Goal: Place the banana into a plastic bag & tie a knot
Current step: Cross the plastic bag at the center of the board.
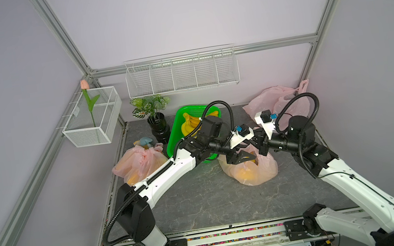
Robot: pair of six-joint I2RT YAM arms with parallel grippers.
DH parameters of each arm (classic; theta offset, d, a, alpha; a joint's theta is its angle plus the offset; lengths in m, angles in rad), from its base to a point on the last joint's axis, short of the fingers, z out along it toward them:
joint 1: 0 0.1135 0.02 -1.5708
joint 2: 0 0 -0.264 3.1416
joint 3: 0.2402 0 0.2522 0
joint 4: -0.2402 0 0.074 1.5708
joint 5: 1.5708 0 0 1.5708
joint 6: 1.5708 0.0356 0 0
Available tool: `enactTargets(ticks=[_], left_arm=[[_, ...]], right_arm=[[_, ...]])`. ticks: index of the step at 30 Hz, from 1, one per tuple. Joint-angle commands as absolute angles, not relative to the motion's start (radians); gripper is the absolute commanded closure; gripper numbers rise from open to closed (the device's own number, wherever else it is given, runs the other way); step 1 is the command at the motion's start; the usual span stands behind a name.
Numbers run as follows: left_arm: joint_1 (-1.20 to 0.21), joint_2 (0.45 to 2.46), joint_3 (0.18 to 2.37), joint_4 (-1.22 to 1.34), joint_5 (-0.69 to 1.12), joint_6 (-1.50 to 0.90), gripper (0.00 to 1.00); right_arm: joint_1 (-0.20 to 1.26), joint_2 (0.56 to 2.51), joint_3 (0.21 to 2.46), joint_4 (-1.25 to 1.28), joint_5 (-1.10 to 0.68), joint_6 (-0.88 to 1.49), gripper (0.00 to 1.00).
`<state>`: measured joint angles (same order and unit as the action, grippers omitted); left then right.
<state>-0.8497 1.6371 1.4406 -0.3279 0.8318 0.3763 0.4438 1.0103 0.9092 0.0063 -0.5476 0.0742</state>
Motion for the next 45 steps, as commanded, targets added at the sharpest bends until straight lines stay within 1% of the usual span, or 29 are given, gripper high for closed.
enactTargets(ticks=[1,4,15,19,21,24,25,32,36,41,45], left_arm=[[-0.85,1.652,1.435,-0.173,0.826,0.292,0.53],[-0.85,1.649,1.42,-0.122,0.829,0.264,0.58],[-0.85,1.673,1.44,-0.11,0.841,0.233,0.85],[-0.85,1.681,1.445,-0.107,0.838,0.224,1.0],[-0.851,1.682,1.445,-0.105,0.832,0.221,1.0],[-0.85,1.676,1.439,-0.101,0.811,0.218,1.0],[-0.85,1.672,1.433,-0.098,0.805,0.219,1.0],[-0.82,1.649,1.389,-0.063,0.78,0.201,1.0],[-0.817,1.642,1.384,-0.094,0.762,0.23,1.0],[-0.818,1.634,1.379,-0.123,0.753,0.268,1.0],[-0.822,1.628,1.371,-0.127,0.757,0.288,1.0]], right_arm=[[0.445,1.002,0.885,0.032,-0.582,0.073,0.93],[0.445,0.999,0.885,0.031,-0.578,0.071,0.93],[0.444,1.009,0.885,0.04,-0.578,0.077,0.93],[0.445,1.008,0.885,0.037,-0.569,0.077,0.92],[0.445,1.001,0.885,0.035,-0.561,0.074,0.92],[0.444,0.991,0.855,0.032,-0.548,0.076,0.88],[0.444,0.988,0.853,0.032,-0.543,0.076,0.85],[0.442,0.894,0.827,0.003,-0.469,0.101,0.53],[0.442,0.825,0.825,-0.058,-0.427,0.116,0.5],[0.419,0.769,0.854,-0.148,-0.254,0.159,0.49],[0.388,0.824,0.915,-0.182,-0.242,0.207,0.41]])
